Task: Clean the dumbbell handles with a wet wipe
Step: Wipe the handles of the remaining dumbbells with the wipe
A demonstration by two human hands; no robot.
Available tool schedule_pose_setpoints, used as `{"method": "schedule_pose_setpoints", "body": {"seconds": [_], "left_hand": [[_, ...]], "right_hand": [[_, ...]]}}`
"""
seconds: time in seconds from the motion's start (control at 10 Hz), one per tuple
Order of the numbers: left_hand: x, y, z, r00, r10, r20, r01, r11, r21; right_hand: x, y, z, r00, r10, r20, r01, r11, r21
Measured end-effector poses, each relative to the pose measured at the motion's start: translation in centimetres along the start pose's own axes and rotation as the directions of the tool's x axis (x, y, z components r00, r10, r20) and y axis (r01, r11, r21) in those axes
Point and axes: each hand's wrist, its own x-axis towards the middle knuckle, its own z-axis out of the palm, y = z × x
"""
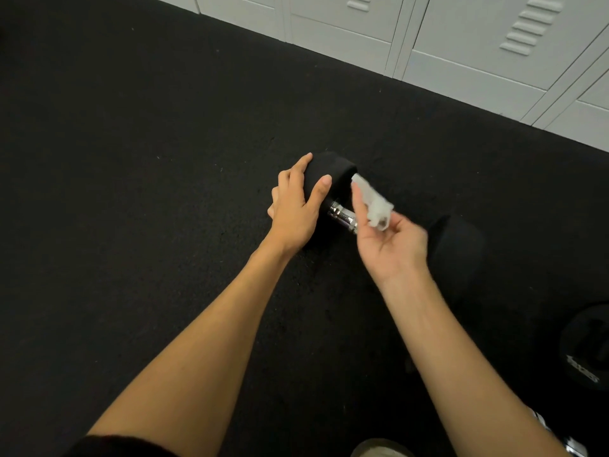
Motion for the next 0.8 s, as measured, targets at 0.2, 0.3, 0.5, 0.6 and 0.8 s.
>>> {"method": "schedule_pose_setpoints", "body": {"seconds": [0.2, 0.3, 0.5, 0.6, 0.8], "left_hand": [[-0.1, -0.1, 0.0, 1.0, -0.001, 0.001, 0.001, 1.0, -0.005], [0.0, -0.1, 0.1, 1.0, 0.003, -0.006, -0.003, 1.0, -0.008], [0.1, -0.2, 0.1, 1.0, 0.001, -0.004, -0.002, 1.0, -0.008], [0.0, -0.1, 0.0, 1.0, -0.001, -0.004, 0.001, 1.0, -0.009], [0.1, -0.4, 0.1, 1.0, 0.007, -0.007, -0.007, 1.0, -0.008]], "right_hand": [[1.9, -1.4, 0.1, 0.829, -0.34, 0.444, 0.214, -0.541, -0.814], [3.5, 0.2, -3.2, 0.881, 0.027, 0.472, 0.182, -0.941, -0.286], [5.7, 0.8, -3.3, 0.891, 0.02, 0.453, 0.152, -0.954, -0.257], [6.7, -0.3, -0.9, 0.972, -0.142, 0.189, -0.015, -0.835, -0.551], [6.8, 0.9, -2.4, 0.916, -0.101, 0.388, 0.075, -0.908, -0.413]]}}
